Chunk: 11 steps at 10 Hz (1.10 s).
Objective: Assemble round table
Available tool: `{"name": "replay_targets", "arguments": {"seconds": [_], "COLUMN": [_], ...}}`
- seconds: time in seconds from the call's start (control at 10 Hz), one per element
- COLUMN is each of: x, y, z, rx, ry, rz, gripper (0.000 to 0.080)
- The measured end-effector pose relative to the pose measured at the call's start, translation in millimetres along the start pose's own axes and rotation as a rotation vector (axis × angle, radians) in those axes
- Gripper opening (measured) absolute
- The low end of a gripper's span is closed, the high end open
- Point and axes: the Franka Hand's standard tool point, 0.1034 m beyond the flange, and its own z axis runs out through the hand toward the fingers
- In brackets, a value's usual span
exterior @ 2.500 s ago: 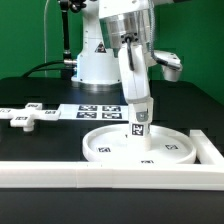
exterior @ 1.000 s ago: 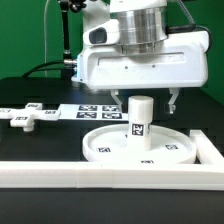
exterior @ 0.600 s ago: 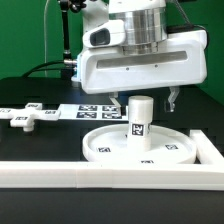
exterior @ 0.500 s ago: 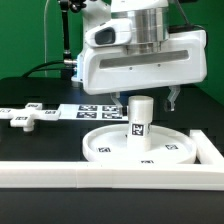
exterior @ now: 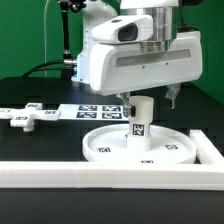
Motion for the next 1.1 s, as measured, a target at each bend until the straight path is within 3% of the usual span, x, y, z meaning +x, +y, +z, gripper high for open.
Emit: {"name": "replay_targets", "arguments": {"seconds": [0.3,0.5,0.7,1.1], "x": [-1.1,1.2,0.2,-3.4], "y": [2.2,3.8,2.1,7.5], "z": [1.2,0.3,2.0,3.7], "rx": [-0.007,-0.048,-0.071,-0.083], "ry": [-0.003,-0.004,-0.026,-0.059], "rz": [-0.261,-0.514,-0.699,-0.964], "gripper": [0.0649,0.0649,0.0649,0.0649]}}
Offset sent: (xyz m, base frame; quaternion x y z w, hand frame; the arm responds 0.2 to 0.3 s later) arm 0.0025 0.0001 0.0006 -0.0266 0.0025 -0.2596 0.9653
